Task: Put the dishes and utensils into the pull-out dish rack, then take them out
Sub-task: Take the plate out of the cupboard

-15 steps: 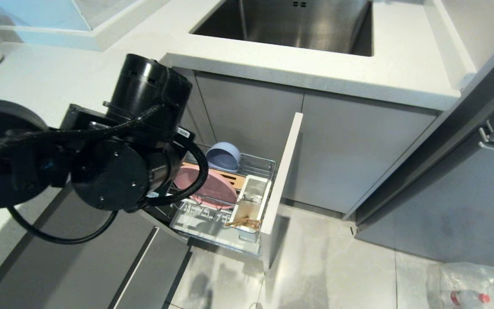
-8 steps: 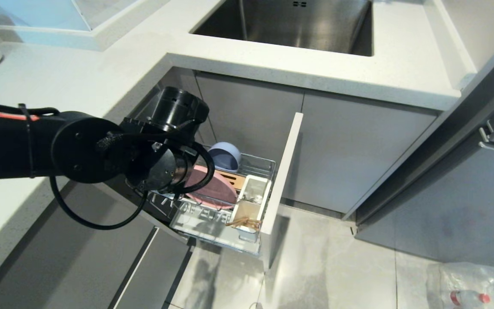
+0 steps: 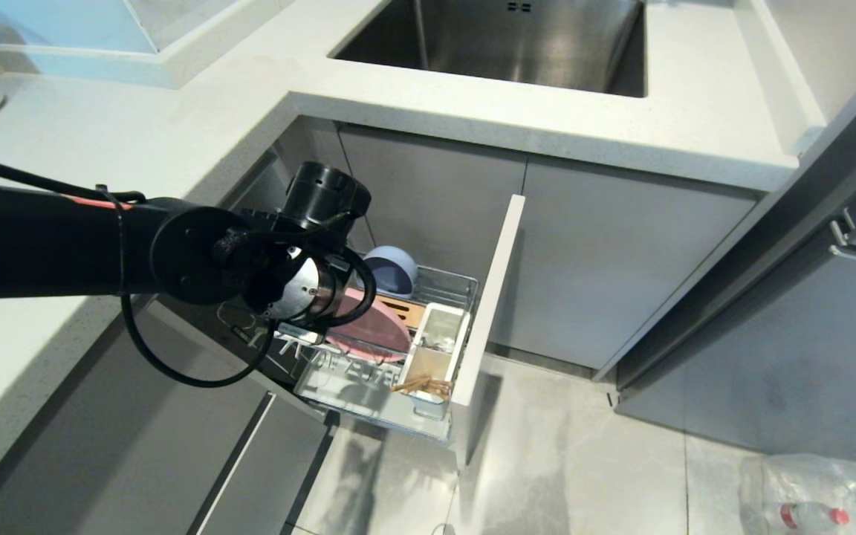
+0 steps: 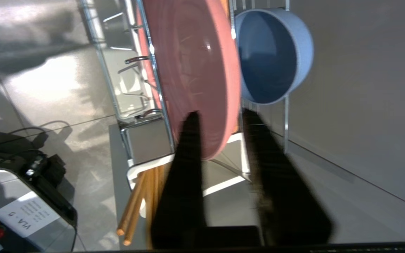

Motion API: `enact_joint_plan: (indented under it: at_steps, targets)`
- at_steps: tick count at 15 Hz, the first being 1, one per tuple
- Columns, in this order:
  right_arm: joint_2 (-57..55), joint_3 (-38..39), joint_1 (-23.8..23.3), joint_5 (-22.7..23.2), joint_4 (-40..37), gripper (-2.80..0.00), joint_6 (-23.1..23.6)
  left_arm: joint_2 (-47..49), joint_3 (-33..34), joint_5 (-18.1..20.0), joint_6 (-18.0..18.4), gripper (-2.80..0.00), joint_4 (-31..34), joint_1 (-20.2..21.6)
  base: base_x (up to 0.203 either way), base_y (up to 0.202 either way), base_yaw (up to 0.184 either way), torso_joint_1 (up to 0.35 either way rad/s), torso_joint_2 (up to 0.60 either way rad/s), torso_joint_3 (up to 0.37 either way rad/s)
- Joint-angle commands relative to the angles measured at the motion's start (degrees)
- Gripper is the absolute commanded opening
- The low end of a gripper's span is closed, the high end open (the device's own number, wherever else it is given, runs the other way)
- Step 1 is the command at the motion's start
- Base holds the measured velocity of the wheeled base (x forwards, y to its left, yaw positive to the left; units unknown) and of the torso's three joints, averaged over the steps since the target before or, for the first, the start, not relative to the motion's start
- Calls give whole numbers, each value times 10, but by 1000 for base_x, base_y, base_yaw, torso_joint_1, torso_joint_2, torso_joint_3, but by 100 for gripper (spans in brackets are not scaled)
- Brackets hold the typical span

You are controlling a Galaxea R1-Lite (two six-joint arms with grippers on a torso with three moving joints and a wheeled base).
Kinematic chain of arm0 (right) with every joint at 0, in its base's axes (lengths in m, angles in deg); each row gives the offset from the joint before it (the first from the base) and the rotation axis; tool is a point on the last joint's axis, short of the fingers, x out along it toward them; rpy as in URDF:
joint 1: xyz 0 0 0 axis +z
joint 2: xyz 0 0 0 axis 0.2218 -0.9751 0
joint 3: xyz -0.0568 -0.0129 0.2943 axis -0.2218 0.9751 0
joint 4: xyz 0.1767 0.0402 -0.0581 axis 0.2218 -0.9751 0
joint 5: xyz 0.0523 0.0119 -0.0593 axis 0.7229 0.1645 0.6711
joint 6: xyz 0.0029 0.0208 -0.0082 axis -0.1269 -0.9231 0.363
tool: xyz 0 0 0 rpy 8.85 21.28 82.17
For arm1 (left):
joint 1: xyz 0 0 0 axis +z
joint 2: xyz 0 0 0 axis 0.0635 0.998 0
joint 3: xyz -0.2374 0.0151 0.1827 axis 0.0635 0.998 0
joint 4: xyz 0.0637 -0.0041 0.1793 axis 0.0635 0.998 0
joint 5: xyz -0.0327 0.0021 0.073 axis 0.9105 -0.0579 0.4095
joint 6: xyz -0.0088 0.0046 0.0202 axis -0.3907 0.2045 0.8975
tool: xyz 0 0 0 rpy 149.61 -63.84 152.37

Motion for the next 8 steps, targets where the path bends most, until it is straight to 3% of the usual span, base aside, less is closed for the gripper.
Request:
enact_joint_plan:
  at_steps: [1,5,8]
  targets:
    - [-1,0,0,0,0,-280,0,4,-1,0,-5,0,1,1,0,0,0,0,0,0]
    - [-1,0,0,0,0,-280,0,14,0,46,-12,0,42,4,0,0,0,0,0,0]
    - [-1,0,0,0,0,-280,0,26,-1,57,-26,0,44,16,0,0,0,0,0,0]
